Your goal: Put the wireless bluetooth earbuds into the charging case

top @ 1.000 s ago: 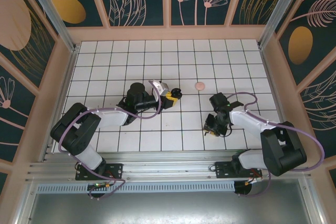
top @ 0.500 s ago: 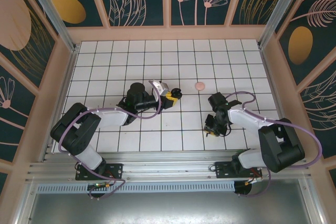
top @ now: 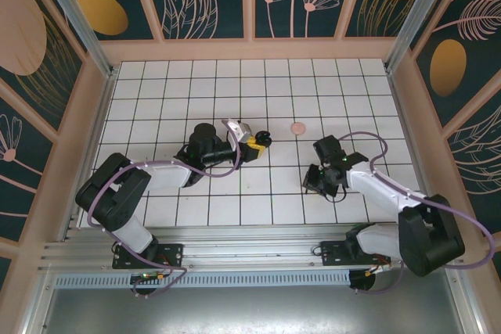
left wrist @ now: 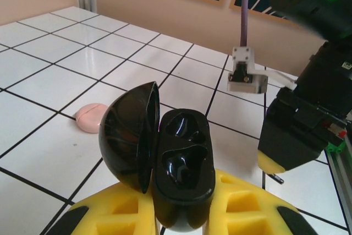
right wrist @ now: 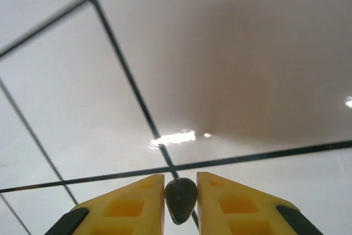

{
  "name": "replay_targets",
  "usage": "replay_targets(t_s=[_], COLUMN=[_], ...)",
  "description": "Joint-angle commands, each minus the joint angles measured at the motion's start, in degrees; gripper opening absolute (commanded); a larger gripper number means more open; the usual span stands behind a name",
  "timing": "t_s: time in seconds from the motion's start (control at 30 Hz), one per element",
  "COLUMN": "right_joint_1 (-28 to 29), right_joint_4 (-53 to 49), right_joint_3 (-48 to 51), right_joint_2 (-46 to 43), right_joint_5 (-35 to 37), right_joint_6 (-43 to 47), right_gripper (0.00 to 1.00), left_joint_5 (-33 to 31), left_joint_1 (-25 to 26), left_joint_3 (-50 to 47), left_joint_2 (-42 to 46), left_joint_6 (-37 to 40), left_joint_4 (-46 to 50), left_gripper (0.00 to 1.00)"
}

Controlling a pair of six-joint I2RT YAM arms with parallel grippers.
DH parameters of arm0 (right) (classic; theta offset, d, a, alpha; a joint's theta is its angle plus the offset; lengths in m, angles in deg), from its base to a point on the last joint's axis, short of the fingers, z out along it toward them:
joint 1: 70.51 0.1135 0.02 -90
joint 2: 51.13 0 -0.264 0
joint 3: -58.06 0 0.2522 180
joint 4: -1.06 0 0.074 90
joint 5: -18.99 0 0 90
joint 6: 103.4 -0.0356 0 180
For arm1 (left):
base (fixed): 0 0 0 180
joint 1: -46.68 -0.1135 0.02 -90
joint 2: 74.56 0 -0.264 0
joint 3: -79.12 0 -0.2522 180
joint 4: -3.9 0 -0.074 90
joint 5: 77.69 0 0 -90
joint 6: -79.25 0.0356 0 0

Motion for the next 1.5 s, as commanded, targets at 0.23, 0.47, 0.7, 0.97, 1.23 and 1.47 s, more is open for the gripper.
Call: replay_targets(t_s=[0.23, 0.47, 0.7, 0.97, 1.23, 1.47], right_joint_1=[0.04, 0.08, 0.23, 1.11, 2.48, 2.68], right_joint_4=[18.67, 28.43, 38.46, 43.56, 41.22, 40.93], right_joint_3=[-2.82, -5.48, -4.55, -4.51, -5.94, -6.46], right_joint_2=[-8.86, -12.14, -15.58, -13.68, -10.15, -8.64], right_joint_5=[3.66, 0.27, -9.08, -16.96, -19.14, -18.9], right_joint_6=[11.77, 20.59, 26.51, 28.82, 31.4, 33.14], right_gripper=[0.2, 0.2, 0.2, 0.2, 0.2, 0.2], left_joint_5=[1.49, 2.99, 5.26, 7.37, 8.51, 8.82], left_joint_1=[0.55, 0.97, 1.21, 1.21, 1.25, 1.33], left_joint_3=[0.94, 1.84, 2.43, 3.73, 4.82, 4.92], left_joint_2=[-3.85, -5.46, -5.99, -6.05, -5.59, -4.82], left_joint_6=[-4.75, -6.7, -7.08, -7.07, -6.99, -7.1], left_joint_4=[-10.51, -13.0, -13.7, -12.39, -10.0, -9.67], left_gripper=[0.11, 0.11, 0.12, 0.12, 0.12, 0.12])
